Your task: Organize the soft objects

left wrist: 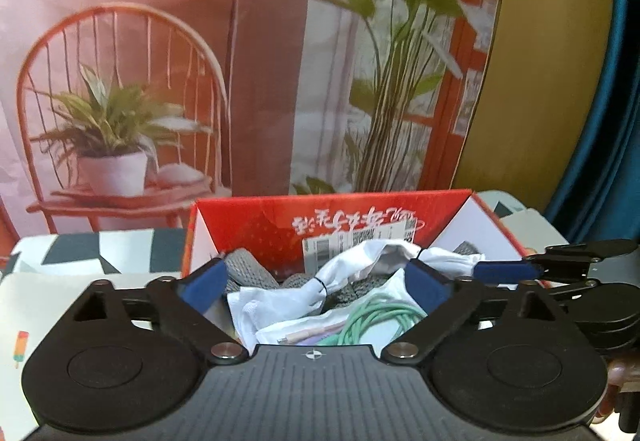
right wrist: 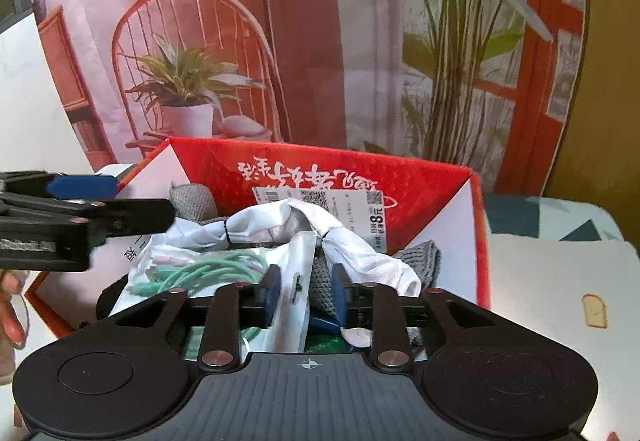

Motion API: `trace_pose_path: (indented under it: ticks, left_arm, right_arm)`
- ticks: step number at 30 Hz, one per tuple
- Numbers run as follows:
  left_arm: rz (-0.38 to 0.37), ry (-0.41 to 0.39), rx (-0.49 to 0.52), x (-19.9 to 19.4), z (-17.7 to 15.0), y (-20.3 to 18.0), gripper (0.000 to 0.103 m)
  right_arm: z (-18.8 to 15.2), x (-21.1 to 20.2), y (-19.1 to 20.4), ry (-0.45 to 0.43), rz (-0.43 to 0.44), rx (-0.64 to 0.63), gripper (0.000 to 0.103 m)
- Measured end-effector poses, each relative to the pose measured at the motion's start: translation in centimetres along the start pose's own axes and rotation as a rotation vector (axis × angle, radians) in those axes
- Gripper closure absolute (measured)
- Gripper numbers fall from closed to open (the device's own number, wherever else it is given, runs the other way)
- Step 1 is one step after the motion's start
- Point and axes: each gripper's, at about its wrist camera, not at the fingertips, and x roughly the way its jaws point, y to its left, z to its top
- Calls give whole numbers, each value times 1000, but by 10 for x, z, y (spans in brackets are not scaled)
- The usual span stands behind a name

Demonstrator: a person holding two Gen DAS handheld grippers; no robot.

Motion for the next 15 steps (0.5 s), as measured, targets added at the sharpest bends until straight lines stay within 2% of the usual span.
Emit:
trace_pose_path:
  ticks: [1, 3, 4, 7, 8, 9, 15]
  left_arm:
    - [7, -7, 2, -5, 1, -1, 2]
    - [28, -20, 3, -16, 2, -3, 0]
    - [36, -25, 1, -21, 2, -3, 0]
    - [61, -36, -14, -37, 2, -4, 0]
    - [71, -40, -20, -43, 1, -4, 0]
    - [77, -41, -26, -48, 0, -3, 0]
    - [100, -37, -79, -80, -5, 1, 0]
  right_arm:
    - [1, -5, 0, -9, 1, -3, 61]
    - [0, -17, 1, -34, -13, -13, 38]
    - [0, -23, 1, -44, -18, -16, 34]
    - [0, -40, -1, -69, -17, -6, 15]
    - [-1, -47, -1, -81, -16, -1, 5]
    - [-1, -53, -2, -94, -17, 1, 1]
    - [-6, -88, -5, -133, -16, 30, 0]
